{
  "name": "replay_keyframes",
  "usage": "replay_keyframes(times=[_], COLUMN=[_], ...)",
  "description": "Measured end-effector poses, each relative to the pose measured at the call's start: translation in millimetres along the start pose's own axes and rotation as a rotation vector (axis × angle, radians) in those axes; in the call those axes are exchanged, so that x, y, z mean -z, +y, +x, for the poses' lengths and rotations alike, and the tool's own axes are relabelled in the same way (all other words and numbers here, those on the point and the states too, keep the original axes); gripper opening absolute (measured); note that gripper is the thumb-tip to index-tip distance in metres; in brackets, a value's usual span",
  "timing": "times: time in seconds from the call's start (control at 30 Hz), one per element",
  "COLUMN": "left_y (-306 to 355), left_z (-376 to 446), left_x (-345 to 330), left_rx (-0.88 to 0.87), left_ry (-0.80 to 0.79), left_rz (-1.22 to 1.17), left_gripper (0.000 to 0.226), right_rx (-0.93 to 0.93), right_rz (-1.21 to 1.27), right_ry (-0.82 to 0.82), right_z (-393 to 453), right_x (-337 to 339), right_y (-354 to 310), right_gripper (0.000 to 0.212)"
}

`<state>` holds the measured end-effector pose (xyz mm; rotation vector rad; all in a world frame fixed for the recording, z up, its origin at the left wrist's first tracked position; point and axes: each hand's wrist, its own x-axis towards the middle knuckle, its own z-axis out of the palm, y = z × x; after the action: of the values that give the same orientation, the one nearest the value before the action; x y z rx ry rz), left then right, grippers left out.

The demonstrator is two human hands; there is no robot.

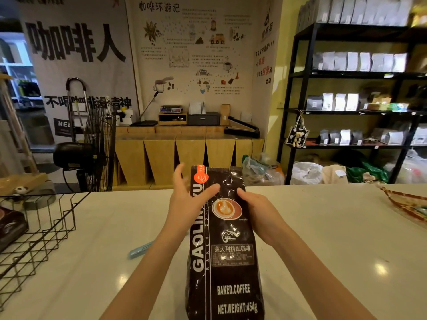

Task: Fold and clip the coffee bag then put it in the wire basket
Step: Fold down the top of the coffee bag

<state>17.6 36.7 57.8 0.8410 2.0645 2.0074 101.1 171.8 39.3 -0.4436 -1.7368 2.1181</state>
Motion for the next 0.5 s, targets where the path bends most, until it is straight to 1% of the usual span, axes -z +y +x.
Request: replay_keyframes(times=[0.03,0.1,0.13,0.17,0.23,0.27,0.37,0.43,0.5], left_y=[1.7,10.2,16.1,24.0,35.3,39.5,46.5,46.2,47.6], left_z=[1.8,10.2,16.5,22.6,35.8,41.9,56.1,63.8,67.1], left_x=[-2.9,-10.7,-15.7,-22.3,-36.0,-42.4,-55.9,-60.5,-61.5], left_rx=[-0.161,-0.490,-0.596,-0.642,-0.626,-0.580,-0.392,-0.351,-0.385], left_ry=[0.032,0.097,0.073,0.012,-0.153,-0.236,-0.420,-0.454,-0.407], left_rz=[0.229,0.688,0.857,0.984,1.141,1.180,1.172,1.115,1.047], left_gripper=[0.089,0.076,0.069,0.066,0.062,0.060,0.051,0.040,0.034], right_rx=[0.004,0.013,0.015,0.018,0.032,0.040,0.050,0.032,0.011], right_rz=[-0.006,-0.004,0.001,0.008,0.010,0.005,-0.003,0.015,0.035], right_ry=[0.009,0.024,0.026,0.021,0.012,0.010,-0.018,-0.050,-0.075], right_z=[-0.4,-1.1,-1.7,-2.4,-2.7,-3.1,-5.4,-7.3,-10.0], right_x=[0.1,-0.4,-1.6,-3.0,-5.1,-5.6,-4.9,-3.0,-1.6], right_y=[1.3,4.1,4.0,3.4,1.6,0.6,-2.4,-4.2,-5.1], right_gripper=[0.033,0.035,0.036,0.036,0.034,0.032,0.027,0.028,0.031])
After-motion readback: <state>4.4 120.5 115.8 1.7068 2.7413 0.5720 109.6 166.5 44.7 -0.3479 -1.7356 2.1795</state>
